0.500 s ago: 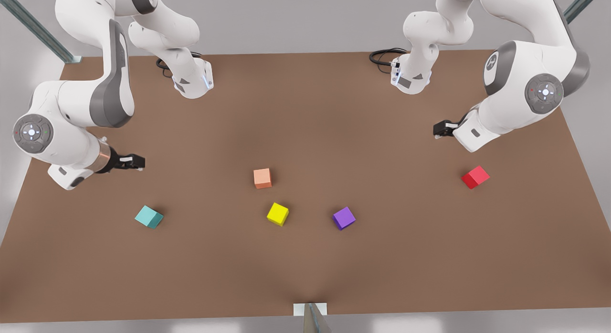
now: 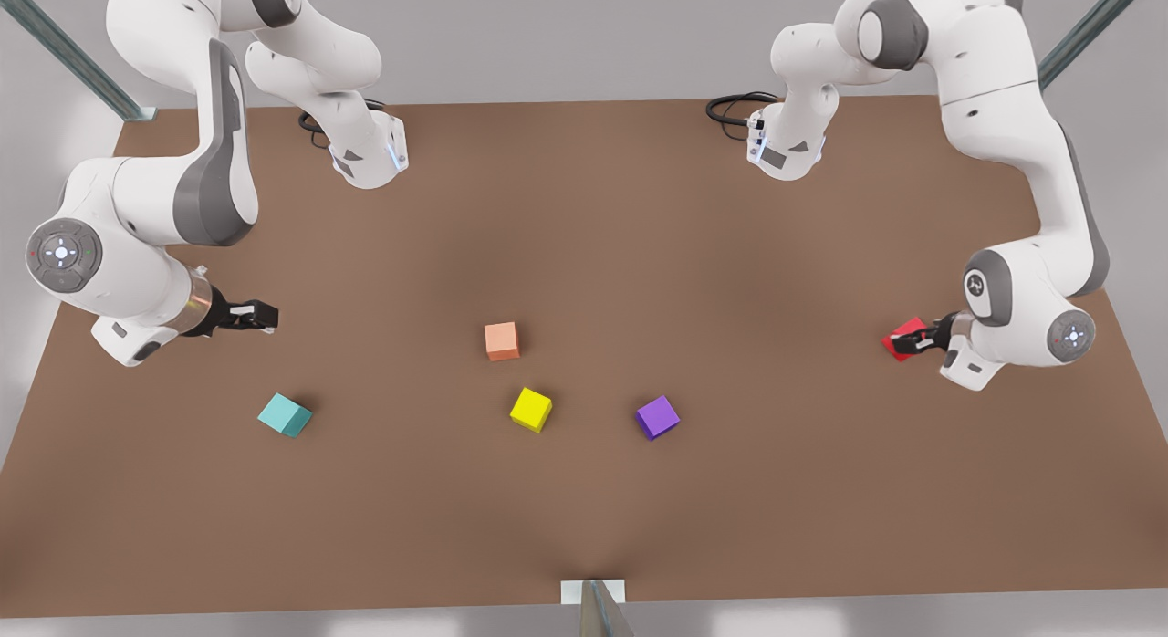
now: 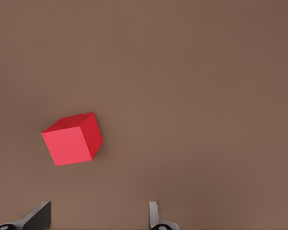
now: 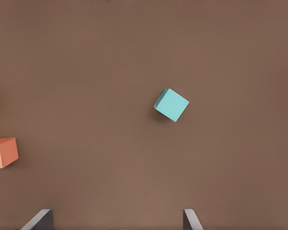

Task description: Pick up red wooden cube and pass to hand red wooden cube and place in blue wooden cube

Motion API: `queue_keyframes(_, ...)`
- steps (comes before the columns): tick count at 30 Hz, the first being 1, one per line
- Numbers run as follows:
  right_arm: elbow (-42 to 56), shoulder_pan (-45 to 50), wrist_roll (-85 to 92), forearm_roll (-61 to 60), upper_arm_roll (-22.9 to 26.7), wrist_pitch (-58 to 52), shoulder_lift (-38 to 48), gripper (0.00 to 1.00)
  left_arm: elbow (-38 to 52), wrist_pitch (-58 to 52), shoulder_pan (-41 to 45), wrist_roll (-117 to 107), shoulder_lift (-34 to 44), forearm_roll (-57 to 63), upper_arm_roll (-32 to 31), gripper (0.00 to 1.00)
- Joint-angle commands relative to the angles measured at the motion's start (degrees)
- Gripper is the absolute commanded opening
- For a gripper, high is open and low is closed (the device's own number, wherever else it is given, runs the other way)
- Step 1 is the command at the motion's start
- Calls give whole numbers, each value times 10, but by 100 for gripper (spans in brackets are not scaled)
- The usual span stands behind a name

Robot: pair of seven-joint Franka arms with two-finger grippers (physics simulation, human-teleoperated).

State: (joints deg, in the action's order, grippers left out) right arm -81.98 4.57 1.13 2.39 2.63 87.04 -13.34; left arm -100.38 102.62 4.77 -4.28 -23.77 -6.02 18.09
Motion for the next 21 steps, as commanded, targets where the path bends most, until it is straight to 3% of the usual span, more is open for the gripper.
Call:
queue_keyframes(1,0,1,-6,0,0,3,1,100,-18,130,0,1,-1,-31,12,98)
queue_keyframes(12,-2,1,-5,0,-1,3,0,100,-138,230,-28,104,-5,-85,50,100)
queue_keyframes(21,-6,3,-3,2,-1,3,0,100,-150,254,-28,43,-38,-86,49,100)
